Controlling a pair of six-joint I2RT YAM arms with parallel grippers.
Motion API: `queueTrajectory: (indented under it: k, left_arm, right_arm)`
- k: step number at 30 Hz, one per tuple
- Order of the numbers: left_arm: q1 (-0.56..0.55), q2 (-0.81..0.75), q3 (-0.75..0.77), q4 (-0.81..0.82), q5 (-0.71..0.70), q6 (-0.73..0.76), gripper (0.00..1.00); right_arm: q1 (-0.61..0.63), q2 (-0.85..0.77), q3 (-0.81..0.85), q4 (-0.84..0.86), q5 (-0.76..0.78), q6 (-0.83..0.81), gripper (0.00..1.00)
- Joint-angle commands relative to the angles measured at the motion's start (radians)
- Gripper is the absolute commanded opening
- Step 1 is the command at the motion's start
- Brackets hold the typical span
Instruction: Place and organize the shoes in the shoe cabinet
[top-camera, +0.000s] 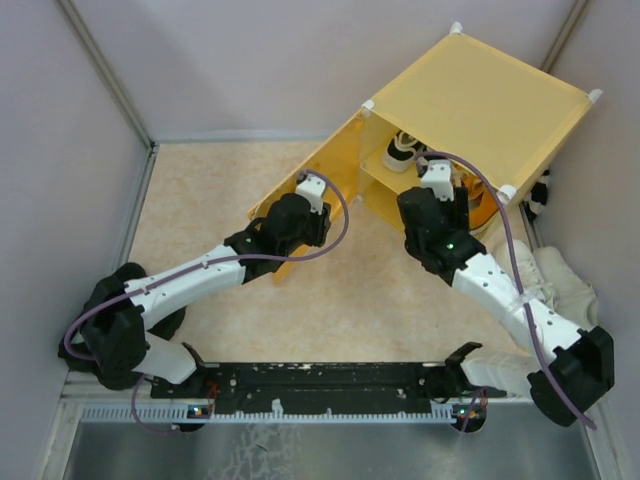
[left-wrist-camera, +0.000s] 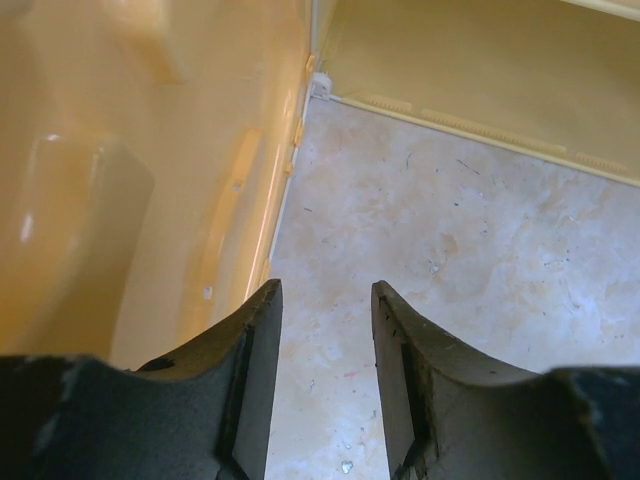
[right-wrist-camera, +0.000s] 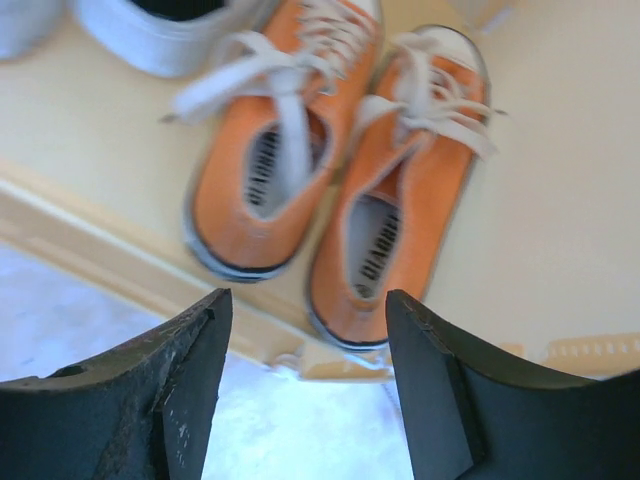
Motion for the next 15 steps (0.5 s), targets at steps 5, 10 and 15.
queueTrajectory:
  k: [5,10,15]
  left_arm:
    - [-0.008,-0.019,-0.009,0.036,0.059,0.021,0.57]
    - [-0.009,-0.019,-0.002,0.032,0.070,0.026,0.64]
    - [-0.009,-0.026,0.002,0.031,0.108,0.020,0.69]
  right_arm:
    - [0.030,-0.110,0.133,-0.087,-0.414,0.041,0.66]
    - [0.030,-0.143,0.267,-0.191,-0.458,0.077,0.67]
    - [0.030,-0.073,0.546,-0.436,-0.394,0.107,0.67]
